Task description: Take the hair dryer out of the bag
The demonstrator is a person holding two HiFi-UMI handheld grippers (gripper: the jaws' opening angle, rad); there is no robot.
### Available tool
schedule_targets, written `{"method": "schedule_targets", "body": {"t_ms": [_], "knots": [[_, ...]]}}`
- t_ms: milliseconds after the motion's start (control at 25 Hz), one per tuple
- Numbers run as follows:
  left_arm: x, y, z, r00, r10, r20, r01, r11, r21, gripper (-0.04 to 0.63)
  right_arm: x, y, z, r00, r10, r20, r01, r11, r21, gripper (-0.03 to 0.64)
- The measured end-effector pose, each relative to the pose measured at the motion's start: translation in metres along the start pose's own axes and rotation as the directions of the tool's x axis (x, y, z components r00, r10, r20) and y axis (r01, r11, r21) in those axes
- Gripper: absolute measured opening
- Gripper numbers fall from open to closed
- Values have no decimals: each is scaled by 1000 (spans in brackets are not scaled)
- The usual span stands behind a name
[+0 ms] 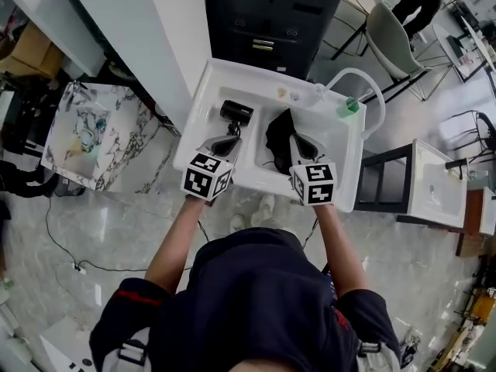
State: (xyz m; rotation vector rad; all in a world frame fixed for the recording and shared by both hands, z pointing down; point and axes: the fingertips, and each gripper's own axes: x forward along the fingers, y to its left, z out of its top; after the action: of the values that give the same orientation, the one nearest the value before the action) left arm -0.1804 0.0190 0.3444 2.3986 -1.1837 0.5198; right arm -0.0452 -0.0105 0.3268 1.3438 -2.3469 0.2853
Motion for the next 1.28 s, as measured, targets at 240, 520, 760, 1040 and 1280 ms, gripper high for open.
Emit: {"method": "schedule_targets", "body": {"t_ms": [240,520,760,1040,1280], "knots": [[-25,-21,26,995,-20,99,10,995,103,15,-19,18,19,996,10,89,-17,997,79,35],[-42,-36,23,992,-55,117,36,987,155,15,-41,19,32,992,-33,125,23,997,73,34],[-48,-48,38,985,-85,151,55,980,192,15,-58,15,56,981,-63,183,52,996,66,34],[-45,-66,50,981,-78,180,41,979,199,15,-81,15,67,972,-57,227,44,997,62,34],[-45,-92,58,978,-73,196,33,979,201,15,-109,11,68,967,-37,252,23,998,56,34]]}}
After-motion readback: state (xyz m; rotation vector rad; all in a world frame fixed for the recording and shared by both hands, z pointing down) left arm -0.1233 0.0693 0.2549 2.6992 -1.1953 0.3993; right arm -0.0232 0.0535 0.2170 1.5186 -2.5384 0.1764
